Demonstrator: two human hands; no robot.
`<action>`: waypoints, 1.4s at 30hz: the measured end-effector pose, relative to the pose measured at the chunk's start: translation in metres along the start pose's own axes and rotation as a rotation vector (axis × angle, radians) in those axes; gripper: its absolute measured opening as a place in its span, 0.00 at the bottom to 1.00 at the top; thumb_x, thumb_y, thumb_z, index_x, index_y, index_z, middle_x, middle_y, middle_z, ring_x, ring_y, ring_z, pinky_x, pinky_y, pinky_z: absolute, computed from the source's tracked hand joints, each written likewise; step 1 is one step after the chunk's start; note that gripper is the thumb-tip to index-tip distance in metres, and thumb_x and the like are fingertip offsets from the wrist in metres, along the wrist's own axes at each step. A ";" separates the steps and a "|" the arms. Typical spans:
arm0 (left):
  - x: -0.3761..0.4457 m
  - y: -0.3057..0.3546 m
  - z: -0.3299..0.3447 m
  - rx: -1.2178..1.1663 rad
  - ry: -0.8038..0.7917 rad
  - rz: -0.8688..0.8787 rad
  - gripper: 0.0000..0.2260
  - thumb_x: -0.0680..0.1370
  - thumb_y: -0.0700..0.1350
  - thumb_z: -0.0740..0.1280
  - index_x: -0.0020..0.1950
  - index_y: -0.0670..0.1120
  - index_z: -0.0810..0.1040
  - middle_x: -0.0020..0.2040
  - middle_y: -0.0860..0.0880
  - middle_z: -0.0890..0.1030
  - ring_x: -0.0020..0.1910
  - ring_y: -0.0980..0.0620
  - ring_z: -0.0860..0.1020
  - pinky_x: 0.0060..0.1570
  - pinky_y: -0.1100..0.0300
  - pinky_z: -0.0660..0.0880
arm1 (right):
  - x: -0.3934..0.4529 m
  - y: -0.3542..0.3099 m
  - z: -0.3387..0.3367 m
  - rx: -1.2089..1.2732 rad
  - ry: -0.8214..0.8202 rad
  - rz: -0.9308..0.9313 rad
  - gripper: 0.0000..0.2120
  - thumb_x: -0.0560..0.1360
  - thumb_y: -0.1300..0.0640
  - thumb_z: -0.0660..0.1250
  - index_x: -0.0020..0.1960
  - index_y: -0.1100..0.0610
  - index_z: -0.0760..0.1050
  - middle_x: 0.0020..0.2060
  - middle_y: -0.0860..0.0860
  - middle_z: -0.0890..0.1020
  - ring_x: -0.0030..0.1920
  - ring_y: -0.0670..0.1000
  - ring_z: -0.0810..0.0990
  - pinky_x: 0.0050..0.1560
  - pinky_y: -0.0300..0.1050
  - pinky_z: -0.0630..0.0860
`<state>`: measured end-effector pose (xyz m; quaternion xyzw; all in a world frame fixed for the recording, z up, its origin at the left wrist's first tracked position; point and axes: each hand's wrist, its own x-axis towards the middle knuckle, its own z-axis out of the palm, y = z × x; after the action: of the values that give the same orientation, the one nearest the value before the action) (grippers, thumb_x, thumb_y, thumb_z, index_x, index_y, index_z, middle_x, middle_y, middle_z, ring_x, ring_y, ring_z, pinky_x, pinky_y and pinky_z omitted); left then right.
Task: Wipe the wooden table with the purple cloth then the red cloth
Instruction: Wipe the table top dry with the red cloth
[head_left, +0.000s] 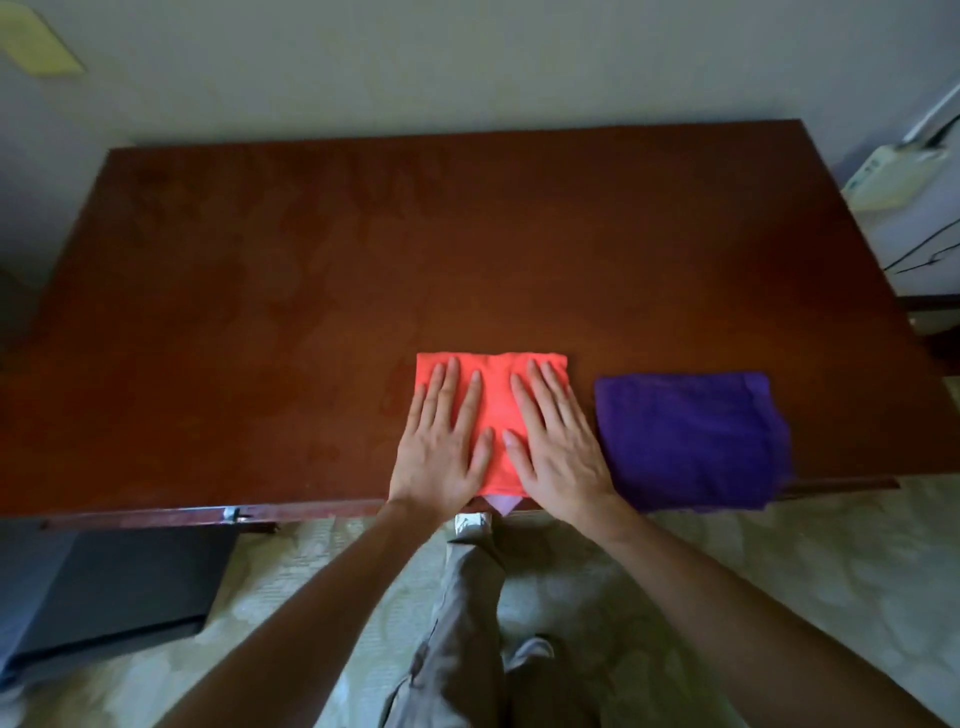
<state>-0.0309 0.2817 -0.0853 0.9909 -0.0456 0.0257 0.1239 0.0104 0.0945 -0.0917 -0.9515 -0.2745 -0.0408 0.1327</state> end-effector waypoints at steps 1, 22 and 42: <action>-0.011 0.004 0.000 0.006 -0.011 -0.005 0.29 0.85 0.56 0.50 0.83 0.44 0.49 0.83 0.40 0.49 0.83 0.45 0.43 0.80 0.43 0.51 | -0.011 -0.004 0.000 -0.003 -0.012 0.002 0.31 0.86 0.44 0.53 0.83 0.60 0.54 0.83 0.58 0.54 0.84 0.57 0.48 0.81 0.58 0.55; 0.147 -0.113 -0.013 -0.081 0.090 -0.021 0.30 0.82 0.58 0.53 0.83 0.48 0.57 0.83 0.42 0.56 0.83 0.46 0.51 0.81 0.50 0.49 | 0.181 0.012 0.032 0.097 0.065 -0.041 0.31 0.84 0.42 0.54 0.81 0.60 0.61 0.81 0.60 0.62 0.83 0.57 0.55 0.81 0.57 0.57; 0.395 -0.233 -0.019 -0.076 0.156 0.066 0.31 0.81 0.58 0.51 0.79 0.41 0.65 0.78 0.34 0.64 0.80 0.37 0.60 0.79 0.42 0.56 | 0.441 0.061 0.062 -0.013 0.130 0.029 0.32 0.82 0.43 0.53 0.79 0.63 0.65 0.78 0.62 0.66 0.81 0.61 0.61 0.80 0.58 0.60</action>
<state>0.3839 0.4782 -0.0988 0.9784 -0.0693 0.1052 0.1639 0.4164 0.2875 -0.0992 -0.9516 -0.2512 -0.1024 0.1444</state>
